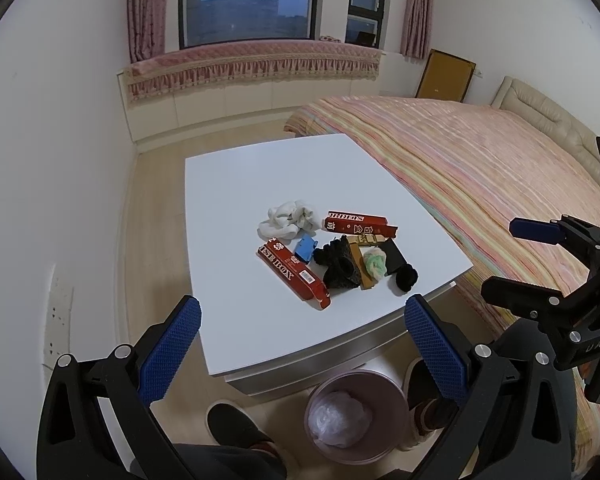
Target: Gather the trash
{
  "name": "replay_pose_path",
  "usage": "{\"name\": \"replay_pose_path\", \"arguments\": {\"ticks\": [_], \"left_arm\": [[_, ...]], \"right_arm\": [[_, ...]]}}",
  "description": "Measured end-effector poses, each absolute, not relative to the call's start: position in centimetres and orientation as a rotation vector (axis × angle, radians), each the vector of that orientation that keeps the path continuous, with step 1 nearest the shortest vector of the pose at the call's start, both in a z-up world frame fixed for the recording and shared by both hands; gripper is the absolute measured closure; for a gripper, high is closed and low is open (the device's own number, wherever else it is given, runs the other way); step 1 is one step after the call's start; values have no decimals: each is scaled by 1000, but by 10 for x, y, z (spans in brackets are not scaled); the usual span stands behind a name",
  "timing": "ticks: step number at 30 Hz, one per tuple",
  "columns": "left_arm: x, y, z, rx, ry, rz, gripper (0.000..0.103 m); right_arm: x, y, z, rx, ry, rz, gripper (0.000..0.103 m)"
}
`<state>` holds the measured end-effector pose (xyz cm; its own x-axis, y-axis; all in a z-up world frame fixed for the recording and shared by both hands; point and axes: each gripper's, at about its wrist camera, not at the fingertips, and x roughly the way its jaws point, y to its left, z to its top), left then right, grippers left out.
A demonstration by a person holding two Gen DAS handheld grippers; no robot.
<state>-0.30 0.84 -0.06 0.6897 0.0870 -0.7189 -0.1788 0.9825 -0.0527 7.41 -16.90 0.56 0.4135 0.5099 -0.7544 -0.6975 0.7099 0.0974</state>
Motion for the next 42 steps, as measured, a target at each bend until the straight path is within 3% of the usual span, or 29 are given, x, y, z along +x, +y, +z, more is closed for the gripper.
{"name": "replay_pose_path", "arguments": {"ticks": [42], "left_arm": [[15,18,-24,-195,875,190,6]], "right_arm": [[85,-162,-13,-256,897,779,3]]}}
